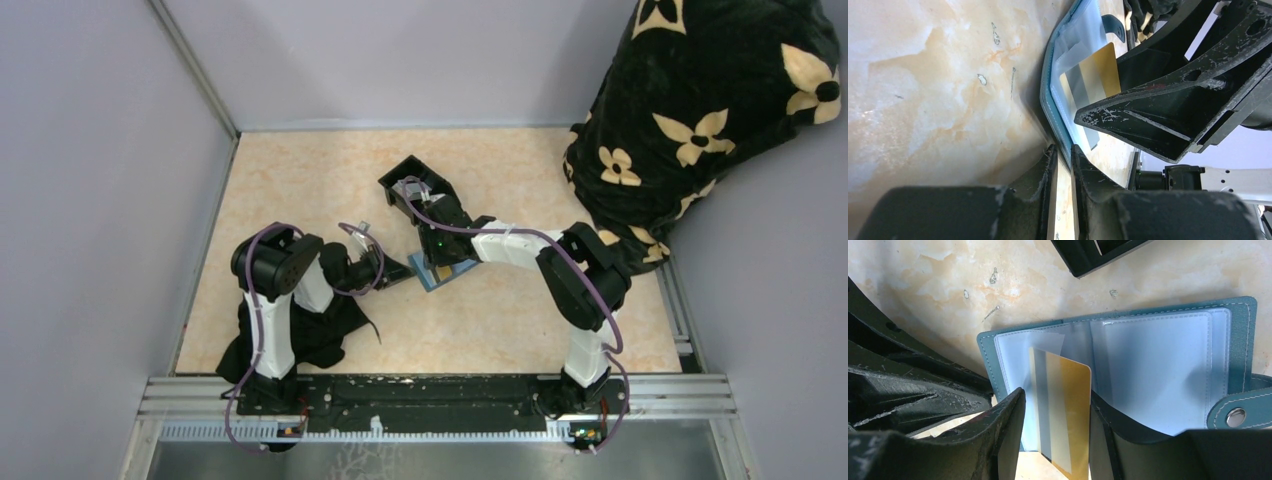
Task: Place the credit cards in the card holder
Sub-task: Insert the credit card into the card holder.
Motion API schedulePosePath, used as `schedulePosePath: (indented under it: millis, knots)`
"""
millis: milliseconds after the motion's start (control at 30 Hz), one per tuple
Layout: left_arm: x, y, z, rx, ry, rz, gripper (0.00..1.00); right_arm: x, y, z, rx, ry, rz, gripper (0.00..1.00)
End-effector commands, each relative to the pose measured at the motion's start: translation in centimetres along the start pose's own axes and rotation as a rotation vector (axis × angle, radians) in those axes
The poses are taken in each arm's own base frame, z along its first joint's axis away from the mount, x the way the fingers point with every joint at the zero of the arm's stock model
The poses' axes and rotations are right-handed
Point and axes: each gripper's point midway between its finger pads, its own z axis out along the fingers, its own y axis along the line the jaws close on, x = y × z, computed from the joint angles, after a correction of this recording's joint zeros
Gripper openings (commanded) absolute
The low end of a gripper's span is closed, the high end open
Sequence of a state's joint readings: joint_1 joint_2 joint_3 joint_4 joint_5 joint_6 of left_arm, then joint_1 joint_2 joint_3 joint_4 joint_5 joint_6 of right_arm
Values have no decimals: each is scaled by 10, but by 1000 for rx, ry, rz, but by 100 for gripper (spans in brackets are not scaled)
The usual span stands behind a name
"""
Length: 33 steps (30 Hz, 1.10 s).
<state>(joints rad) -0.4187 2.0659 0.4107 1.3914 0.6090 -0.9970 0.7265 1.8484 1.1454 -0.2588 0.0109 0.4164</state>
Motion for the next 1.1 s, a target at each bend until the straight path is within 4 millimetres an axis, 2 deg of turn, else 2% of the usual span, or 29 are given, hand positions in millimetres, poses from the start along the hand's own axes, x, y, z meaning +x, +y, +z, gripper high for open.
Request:
schedulePosePath:
  millis: [0, 433, 467, 600, 767, 833, 1000, 1067]
  knots:
    - [9, 13, 1, -56, 45, 12, 22, 29, -24, 2, 96, 91, -35, 47]
    - [8, 16, 18, -130, 44, 42, 24, 31, -16, 0, 43, 84, -30, 47]
    - [8, 16, 19, -133, 45, 45, 21, 32, -16, 0, 42, 87, -30, 47]
    - [6, 17, 19, -159, 31, 65, 0, 33, -16, 0, 36, 87, -28, 47]
    - [3, 22, 12, -205, 6, 90, 0, 28, -23, -4, 53, 70, -25, 48]
    - [2, 21, 11, -204, 5, 91, 0, 26, -25, -6, 69, 64, -31, 50]
    - [1, 19, 13, -197, 4, 82, 0, 19, -32, -9, 91, 54, -33, 65]
    - [2, 19, 14, -193, 8, 82, 0, 17, -35, -11, 96, 48, -29, 66]
